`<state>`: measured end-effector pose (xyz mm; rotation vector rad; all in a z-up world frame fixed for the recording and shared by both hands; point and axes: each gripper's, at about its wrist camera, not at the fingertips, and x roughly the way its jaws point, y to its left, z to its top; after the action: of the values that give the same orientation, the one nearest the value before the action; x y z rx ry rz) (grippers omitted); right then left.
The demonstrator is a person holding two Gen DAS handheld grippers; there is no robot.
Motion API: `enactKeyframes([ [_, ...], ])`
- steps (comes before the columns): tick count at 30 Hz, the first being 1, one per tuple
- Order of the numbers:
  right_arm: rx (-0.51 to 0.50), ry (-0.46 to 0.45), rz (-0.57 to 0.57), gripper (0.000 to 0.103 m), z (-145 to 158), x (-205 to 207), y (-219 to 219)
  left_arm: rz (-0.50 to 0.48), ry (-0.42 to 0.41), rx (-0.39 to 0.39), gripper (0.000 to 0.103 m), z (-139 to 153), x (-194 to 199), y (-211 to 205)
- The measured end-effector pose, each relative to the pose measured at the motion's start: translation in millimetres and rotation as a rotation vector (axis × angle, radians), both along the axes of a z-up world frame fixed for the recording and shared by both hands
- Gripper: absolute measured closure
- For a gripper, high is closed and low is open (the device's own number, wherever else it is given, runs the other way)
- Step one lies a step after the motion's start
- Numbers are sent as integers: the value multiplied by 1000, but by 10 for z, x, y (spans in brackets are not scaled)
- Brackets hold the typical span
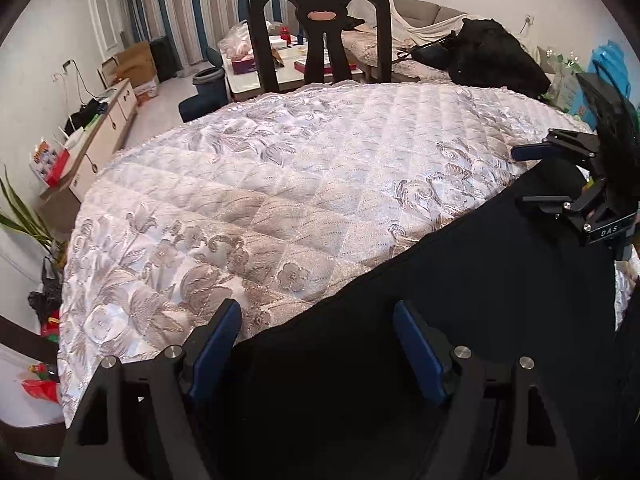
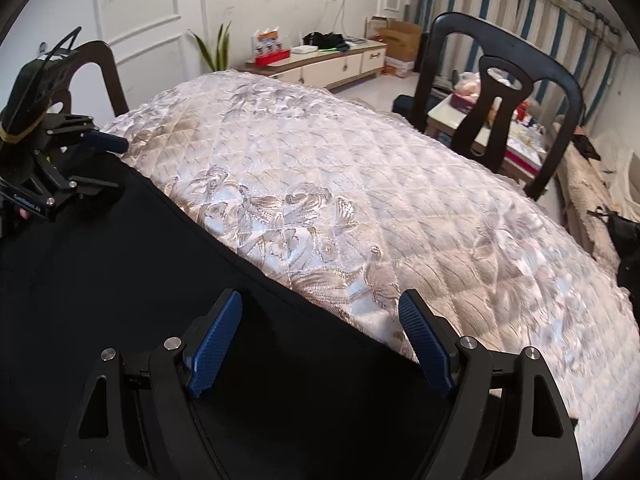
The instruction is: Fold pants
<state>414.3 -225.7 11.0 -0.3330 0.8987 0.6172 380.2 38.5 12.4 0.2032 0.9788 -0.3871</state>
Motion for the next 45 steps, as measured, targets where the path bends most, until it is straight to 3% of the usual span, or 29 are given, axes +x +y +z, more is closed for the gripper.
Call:
enactKeyframes([
  [9,28,25,12,24,-22,29,-4,-22,-6,-17,15,-37,61,-16],
  [12,35,14,21,38,3,-43,-2,-60,0,-8,18,-34,47,-69],
  [13,48,23,37,54,14,-72,8,-73,-3,-12,24,-31,29,-81],
  [14,46,13,42,61,22,-118,16,-84,-7,-15,25,-27,13,-86],
  [18,38,5,70,80,24,-250,23,-89,-9,-15,28,-21,4,-93],
  [19,43,11,72,84,26,-255,10,-100,-9,-14,35,-15,0,-102],
  [22,55,21,70,86,31,-257,-19,-184,-20,-13,59,10,-72,-178],
  [24,60,18,65,86,28,-248,-18,-204,-38,6,59,9,-97,-213],
  [28,85,15,42,87,15,-246,-45,-193,-31,-36,62,2,-79,-180],
  [30,76,1,30,88,27,-267,-31,-199,-47,-37,71,4,-119,-184],
  [31,66,-10,25,92,37,-294,-32,-209,-53,-36,84,9,-152,-204],
  [32,57,-21,17,94,53,-327,-29,-214,-58,-30,89,15,-186,-223],
  [35,62,-53,-3,97,123,-436,-51,-210,-89,30,93,43,-279,-282],
  [45,62,-175,-45,97,432,-979,-87,-209,-187,65,94,342,-770,-307],
])
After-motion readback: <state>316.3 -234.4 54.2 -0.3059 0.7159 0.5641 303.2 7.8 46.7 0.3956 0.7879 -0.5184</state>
